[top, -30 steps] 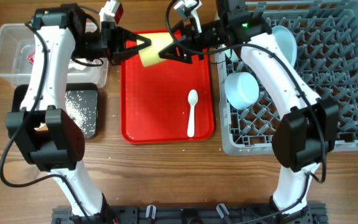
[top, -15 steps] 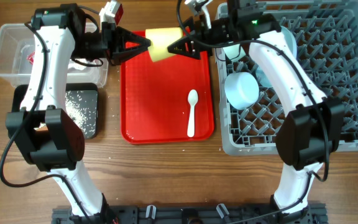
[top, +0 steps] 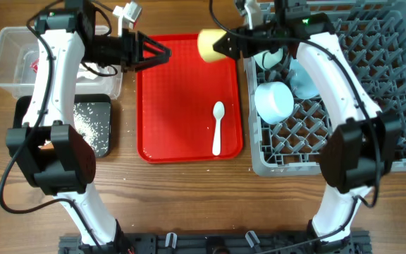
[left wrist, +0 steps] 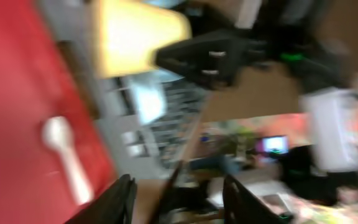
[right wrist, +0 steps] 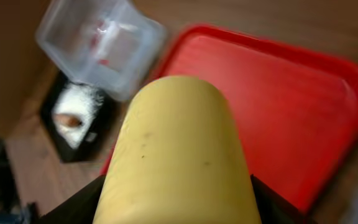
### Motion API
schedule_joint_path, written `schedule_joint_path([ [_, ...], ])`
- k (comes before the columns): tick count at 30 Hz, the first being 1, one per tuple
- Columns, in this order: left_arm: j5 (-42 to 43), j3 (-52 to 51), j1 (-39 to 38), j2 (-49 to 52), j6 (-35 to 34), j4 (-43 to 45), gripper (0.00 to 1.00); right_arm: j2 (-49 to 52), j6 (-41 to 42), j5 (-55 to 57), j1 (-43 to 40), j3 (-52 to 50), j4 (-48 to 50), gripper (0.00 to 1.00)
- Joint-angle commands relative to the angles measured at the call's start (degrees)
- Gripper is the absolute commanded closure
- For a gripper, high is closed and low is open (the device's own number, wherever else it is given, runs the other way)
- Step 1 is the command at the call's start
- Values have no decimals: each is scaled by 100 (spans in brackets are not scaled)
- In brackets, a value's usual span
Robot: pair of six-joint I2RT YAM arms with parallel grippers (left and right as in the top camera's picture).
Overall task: Sort waste into correct bins and load items into the dishwasher rack
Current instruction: 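Carry the yellow cup with right gripper into the rack and release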
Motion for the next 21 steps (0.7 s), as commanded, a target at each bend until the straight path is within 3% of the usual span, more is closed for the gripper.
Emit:
schedule_joint_path([
  [1,-1733,127,9,-199,37,249,48,-1130,662,2179,61,22,-824,48],
  [7,-2879,120,9,-199,17,514,48,-1766,1460,3821,61,20,-3582,45],
  [10,-3067,120,9,-195,4,636,42,-1764,1587,4065,61,17,-4489,44],
  [14,-3091,120,9,-195,-2,723,41,-1762,1845,4304,-66,2,-4579,45],
  [21,-3091,118,9,-190,-2,726,42,-1759,1812,4251,-1287,-496,-4395,46],
])
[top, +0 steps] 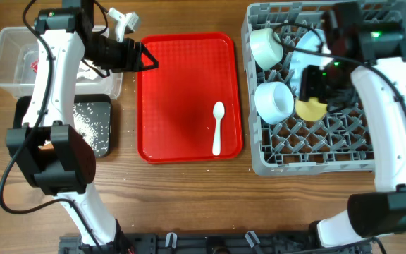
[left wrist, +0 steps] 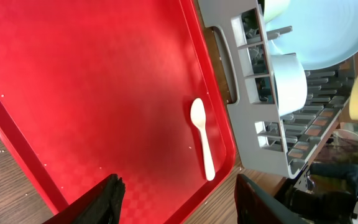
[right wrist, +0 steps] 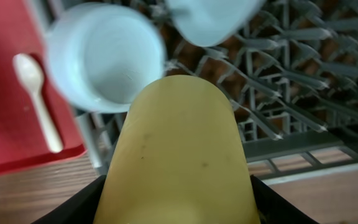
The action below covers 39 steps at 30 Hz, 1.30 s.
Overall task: Sort waste into correct bins and load items into the dishwasher rack
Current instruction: 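Carry the yellow cup with right gripper into the rack and release, then reach the right gripper down to the white spoon and grasp it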
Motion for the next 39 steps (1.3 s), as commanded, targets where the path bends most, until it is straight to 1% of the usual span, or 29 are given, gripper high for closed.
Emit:
schedule_joint_path([
  [1,-50,109,9,-179,7,26,42,26,11,-46,-629,-468,243,46],
  [3,-50,109,9,-179,7,44,42,33,-247,-439,-890,-903,608,49],
  [6,-50,109,9,-177,7,50,37,33,-260,-468,-957,-1508,964,49],
  [7,-50,109,9,-177,7,63,37,33,-258,-468,-957,-1624,1045,49],
  [10,-48,109,9,-179,7,87,37,66,-251,-470,-968,-2304,1718,49],
  [12,-48,109,9,-177,9,90,36,81,-243,-470,-1012,-2505,1888,47],
  [14,-48,109,9,-179,7,105,36,81,-245,-470,-1067,-2562,1928,22],
  [15,-48,109,9,-177,7,107,35,81,-243,-472,-1084,-2562,1941,11],
  [17,-46,109,9,-177,7,127,30,81,-236,-492,-1084,-2553,2017,7],
  [21,-46,109,9,-177,4,262,26,52,-240,-817,-1084,-2151,2006,7],
  [22,-46,111,9,-177,4,275,21,-9,-262,-997,-1082,-1888,1930,7],
  [24,-46,111,2,-177,7,271,2,-138,-437,-1250,-1054,-1515,1832,7],
  [25,-46,109,-11,-177,7,273,0,-229,-455,-1342,-1012,-1353,1825,8],
  [28,-46,109,-76,-177,7,275,0,-577,-452,-1572,-730,-1110,1921,9],
  [31,-48,111,-192,-177,7,280,0,-831,-409,-1873,-212,-1110,2280,11],
  [35,-48,111,-299,-177,4,278,0,-835,-387,-1989,688,-1113,2769,12],
  [38,-50,109,-328,-177,4,278,0,-822,-190,-1971,1150,-1115,3056,15],
  [39,-103,109,-326,-177,-98,308,0,-798,-188,-1956,1279,-1119,3101,17],
])
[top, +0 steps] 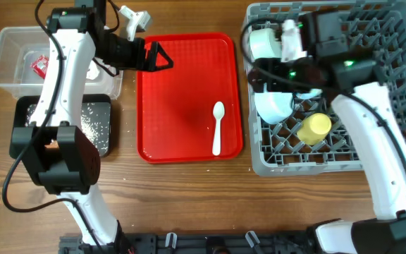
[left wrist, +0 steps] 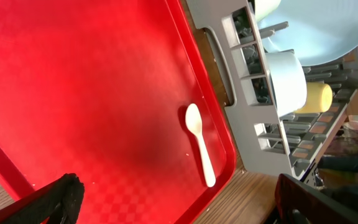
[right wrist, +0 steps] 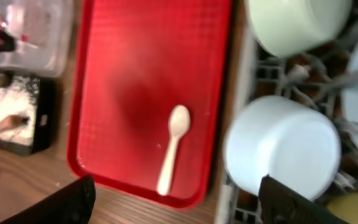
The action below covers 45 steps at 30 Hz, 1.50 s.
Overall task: Sort waste into correct bins and load items into the dishwasher rack
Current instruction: 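Reach the right gripper down to the white spoon and grasp it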
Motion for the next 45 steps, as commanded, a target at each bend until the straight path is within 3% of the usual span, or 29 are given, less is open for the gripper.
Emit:
schedule_joint_path([
  [1,-238,111,9,-177,-472,184,0,15,262,7,400,94,133,19],
  [5,-1766,109,96,-177,-2404,798,0,476,684,557,927,87,297,25],
  [8,-2662,109,107,-177,-3060,1043,0,1139,835,715,1270,90,522,32],
  [18,-2909,111,107,-179,-3058,1276,0,3064,826,817,1379,87,848,41],
  [26,-2909,111,107,-179,-3058,1276,0,3276,822,651,1403,15,577,45],
  [35,-2909,111,105,-177,-3058,1276,0,3281,728,470,1495,-376,1003,57],
  [42,-2909,111,107,-179,-3058,1276,0,3283,522,332,1495,-1021,1515,59],
  [45,-2909,111,107,-177,-3058,1276,0,3283,522,345,1493,-1248,1757,67],
])
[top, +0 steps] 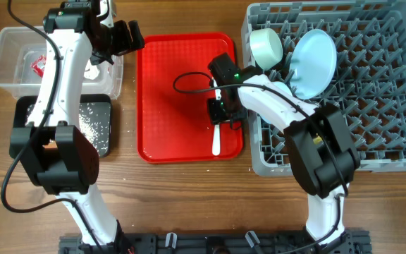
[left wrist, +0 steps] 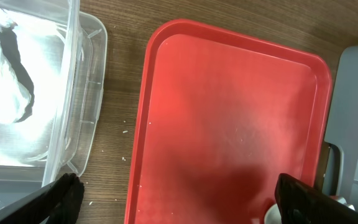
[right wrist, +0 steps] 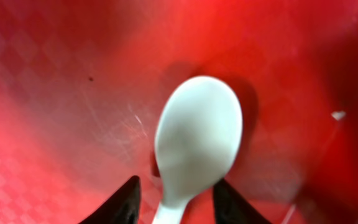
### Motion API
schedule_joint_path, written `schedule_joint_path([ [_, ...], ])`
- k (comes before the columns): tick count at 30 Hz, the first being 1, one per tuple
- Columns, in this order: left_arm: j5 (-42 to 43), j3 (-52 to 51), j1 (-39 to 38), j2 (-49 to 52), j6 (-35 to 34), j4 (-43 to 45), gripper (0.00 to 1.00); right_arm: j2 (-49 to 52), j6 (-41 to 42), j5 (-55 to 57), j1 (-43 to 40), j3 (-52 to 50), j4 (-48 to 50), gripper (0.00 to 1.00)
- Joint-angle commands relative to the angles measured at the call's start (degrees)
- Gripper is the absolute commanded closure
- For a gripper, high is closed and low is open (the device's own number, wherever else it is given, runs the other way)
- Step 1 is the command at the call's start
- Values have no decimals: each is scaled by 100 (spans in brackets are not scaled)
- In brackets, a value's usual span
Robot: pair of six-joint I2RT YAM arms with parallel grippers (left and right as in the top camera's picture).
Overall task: Sort waste into correct bins and load items into the dishwasher rack
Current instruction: 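Reach the right gripper down to the white spoon and grasp it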
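Observation:
A white plastic spoon lies on the red tray, near its right edge. My right gripper is down on the tray over the spoon's upper end. In the right wrist view the spoon's bowl fills the middle, and the gripper is open with one dark fingertip on each side of the spoon's neck. My left gripper is open and empty above the gap between the tray and the clear bin. Its wrist view shows the tray and the clear bin.
The grey dishwasher rack on the right holds a pale green bowl and a light blue plate. The clear bin holds crumpled white paper and a red scrap. A black tray with white crumbs sits below it.
My right gripper was open above the rack's left side and is now down on the tray astride the spoon's neck. My left gripper has drawn back from the tray's corner toward the bin.
My right gripper first held a yellow cup above the tray's top right corner, then over the rack. After that the cup sat in the rack and the gripper was empty. Now that gripper is at the spoon. The left gripper stayed open near the tray's top left.

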Motion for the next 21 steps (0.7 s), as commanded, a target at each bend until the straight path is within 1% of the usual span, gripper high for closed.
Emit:
schedule_joint_path([
  [1,-57,111,17,-179,-74,15,0,256,-98,-24,20,-444,168,67],
  [3,-57,111,15,-179,-74,15,0,256,-96,17,22,-463,153,74],
  [5,-57,111,17,-177,-74,15,0,256,-96,17,20,-463,153,78],
  [7,-57,111,17,-177,-74,15,0,256,-96,20,20,-468,149,86],
  [11,-57,111,17,-179,-74,13,0,256,-101,17,20,-468,24,96],
  [15,-57,111,17,-179,-74,13,0,240,-122,-9,15,-398,-205,96],
  [21,-57,111,17,-177,-74,15,0,-153,-267,0,13,181,-708,96],
])
